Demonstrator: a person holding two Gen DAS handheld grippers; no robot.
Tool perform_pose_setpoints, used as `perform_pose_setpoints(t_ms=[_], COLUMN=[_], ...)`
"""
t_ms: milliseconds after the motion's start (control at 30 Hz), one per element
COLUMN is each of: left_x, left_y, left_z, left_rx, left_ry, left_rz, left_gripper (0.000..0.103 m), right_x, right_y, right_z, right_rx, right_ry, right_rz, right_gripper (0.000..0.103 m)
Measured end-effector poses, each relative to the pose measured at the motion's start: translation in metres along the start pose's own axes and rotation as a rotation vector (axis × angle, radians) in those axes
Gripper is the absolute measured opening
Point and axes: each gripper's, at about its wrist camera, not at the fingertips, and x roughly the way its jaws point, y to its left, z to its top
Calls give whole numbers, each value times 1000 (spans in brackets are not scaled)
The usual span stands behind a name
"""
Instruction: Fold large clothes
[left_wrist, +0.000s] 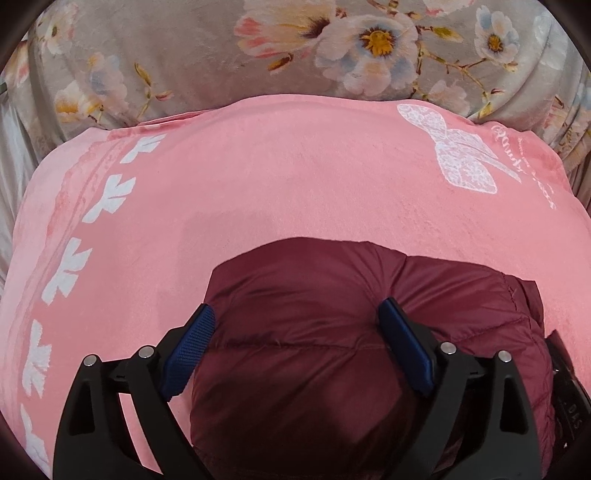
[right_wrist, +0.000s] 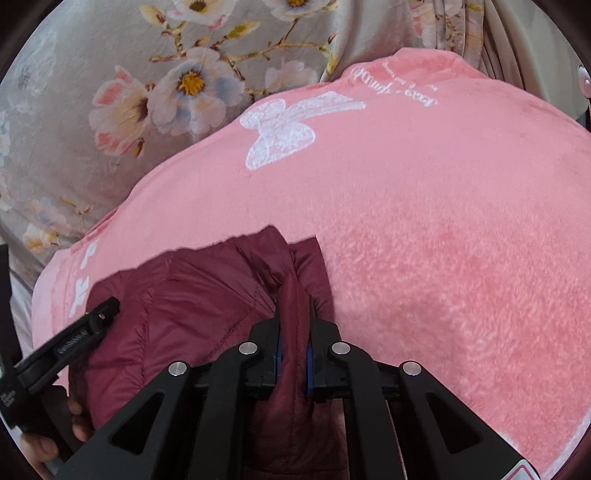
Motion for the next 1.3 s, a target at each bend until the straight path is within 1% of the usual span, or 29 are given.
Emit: perform_pose_setpoints(t_ms=[100,167,333,400,467,500,567,667,733,767,833,867,933,1033,1167,1300], left_x=[3,8,12,11,11,11,7,-15,-33,-42,-54,-56,-57,-56,-53,-52], left_y=[-1,1,1,0,1,2,7,21,28,30,30,29,28,25,23,16], left_z=[-3,-4,-6,-7,-7,-6,-5,-7,-14,-19,-32,-37,-50,-63,-74,-81], left_rx=[-8,-30,-39,-30,-27,-29,-29,-44,-56,-46,-24,-19,-13,-22,-23,13], left_ry=[-5,0,-6,-9,-8,-3,13,40,44,46,50,57,89,100,83,45], left_rz=[16,9,16,24,23,20,5,-27,-53,-59,-60,-65,-86,-92,-82,-51], left_gripper=[93,96,98,98,98,98,98,98,98,98,98,98,98,98,98,98], right_x=[3,3,2,-4,-19,-33,-60,-95,-104,-105,-99,-97,-96,-95,-93,-88], right_y=[0,0,-6,-2,6,12,23,40,44,46,43,40,34,23,16,15], right_z=[-1,-1,-1,-1,-1,-2,-6,-17,-29,-37,-50,-56,-68,-78,-88,-95], right_rx=[-1,3,38,30,8,-3,-36,-144,-201,-230,-253,-259,-270,-259,-259,-263], right_ry=[3,1,-1,-20,-54,-83,-127,-167,-123,-74,-6,15,26,44,38,14], right_rz=[1,7,45,14,-44,-50,-37,-64,-56,-46,-42,-48,-74,-84,-78,-83], right_gripper=[7,8,11,11,15,21,22,22,22,22,22,22,22,22,22,22])
